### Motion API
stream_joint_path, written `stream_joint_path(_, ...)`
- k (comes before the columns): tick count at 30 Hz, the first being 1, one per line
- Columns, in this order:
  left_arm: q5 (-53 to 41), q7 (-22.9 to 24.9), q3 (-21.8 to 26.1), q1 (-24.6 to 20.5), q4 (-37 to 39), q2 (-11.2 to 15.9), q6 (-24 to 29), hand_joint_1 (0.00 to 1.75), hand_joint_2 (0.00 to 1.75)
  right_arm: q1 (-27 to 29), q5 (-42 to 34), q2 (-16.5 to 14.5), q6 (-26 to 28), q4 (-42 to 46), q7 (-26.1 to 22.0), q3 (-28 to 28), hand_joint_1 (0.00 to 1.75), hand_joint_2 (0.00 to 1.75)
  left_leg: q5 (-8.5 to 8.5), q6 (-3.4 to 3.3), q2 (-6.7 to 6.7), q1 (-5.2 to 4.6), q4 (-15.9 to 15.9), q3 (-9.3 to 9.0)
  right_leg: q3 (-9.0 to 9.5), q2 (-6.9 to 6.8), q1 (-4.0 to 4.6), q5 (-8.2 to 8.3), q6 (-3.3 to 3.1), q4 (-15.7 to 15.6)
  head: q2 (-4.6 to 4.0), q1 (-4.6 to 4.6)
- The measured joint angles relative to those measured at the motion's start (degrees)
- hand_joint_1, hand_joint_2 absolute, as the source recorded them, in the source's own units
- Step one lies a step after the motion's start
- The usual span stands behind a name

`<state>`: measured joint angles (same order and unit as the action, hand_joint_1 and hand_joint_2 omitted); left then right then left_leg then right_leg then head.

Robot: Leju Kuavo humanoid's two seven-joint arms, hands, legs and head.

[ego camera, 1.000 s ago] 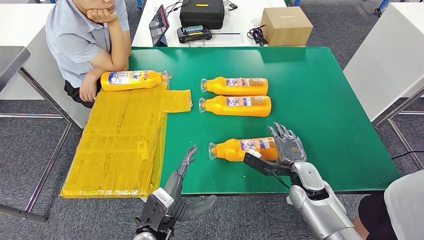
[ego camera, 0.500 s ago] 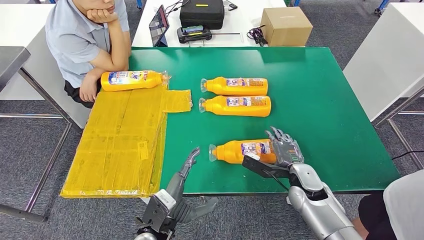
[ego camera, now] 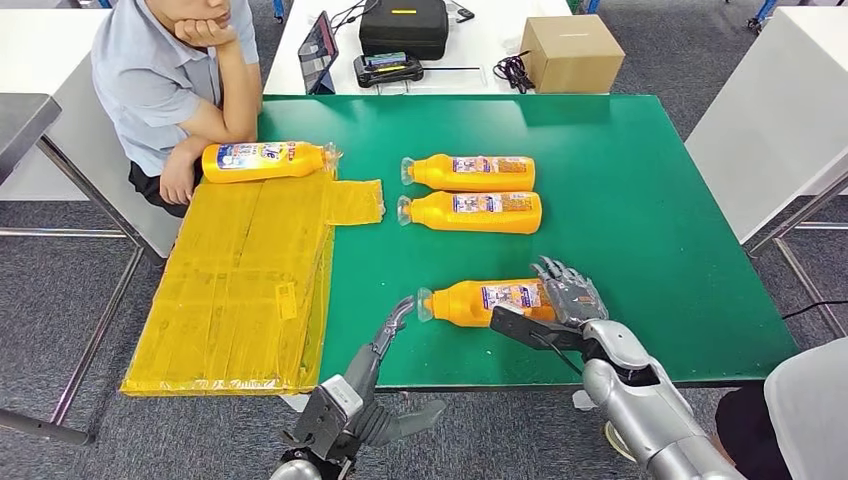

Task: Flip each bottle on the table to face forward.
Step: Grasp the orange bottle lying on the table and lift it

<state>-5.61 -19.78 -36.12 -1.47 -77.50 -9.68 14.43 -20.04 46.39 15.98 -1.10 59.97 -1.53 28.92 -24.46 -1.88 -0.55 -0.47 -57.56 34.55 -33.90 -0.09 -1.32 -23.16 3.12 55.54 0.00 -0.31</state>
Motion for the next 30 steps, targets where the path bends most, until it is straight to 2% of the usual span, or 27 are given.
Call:
stream_joint_path(1, 0.14, 0.0, -0.1, -0.17, 0.15, 0.01, -0.08, 0.0, 1.75, -0.31, 0.02, -0.03, 0.09, -0.69, -0.26, 0.1, 1.71, 1.75, 0.0, 0.0, 0.0, 0.0, 0.0, -0.01, 0.0, 0.0, 0.0, 0.0, 0.0, 0.0, 0.0, 0.0)
stream_joint_path(2, 0.28, -0.01, -0.22, -0.37, 0.3, 0.01, -0.2, 0.0, 1.75, -0.64, 0.14, -0.05, 0.21, -1.4, -0.54, 0.22, 1.75, 1.75, 0.0, 0.0, 0.0, 0.0, 0.0, -0.02, 0.01, 0.0, 0.0, 0.0, 0.0, 0.0, 0.0, -0.01)
stream_joint_path(14, 1.68, -0.33, -1.41, -1.96, 1.56, -0.01, -1.07, 0.0, 1.75, -5.07, -1.03, 0.26, -1.33, -7.55, -3.81, 2.23, 1.75, 1.75, 0.0, 0.0, 0.01, 0.0, 0.0, -0.27, 0.23, 0.0, 0.0, 0.0, 0.0, -0.02, 0.0, 0.0)
stream_joint_path(30, 2.78, -1.32, -2.4, -3.0, 2.61, -0.01, -1.07, 0.0, 1.75, -6.03, -7.29, 1.31, -3.73, -9.49, -8.08, 2.2, 1.75, 1.75, -0.02, 0.0, 0.01, 0.0, 0.0, -0.59, 0.54, 0.01, 0.01, -0.01, -0.01, -0.03, 0.0, 0.01)
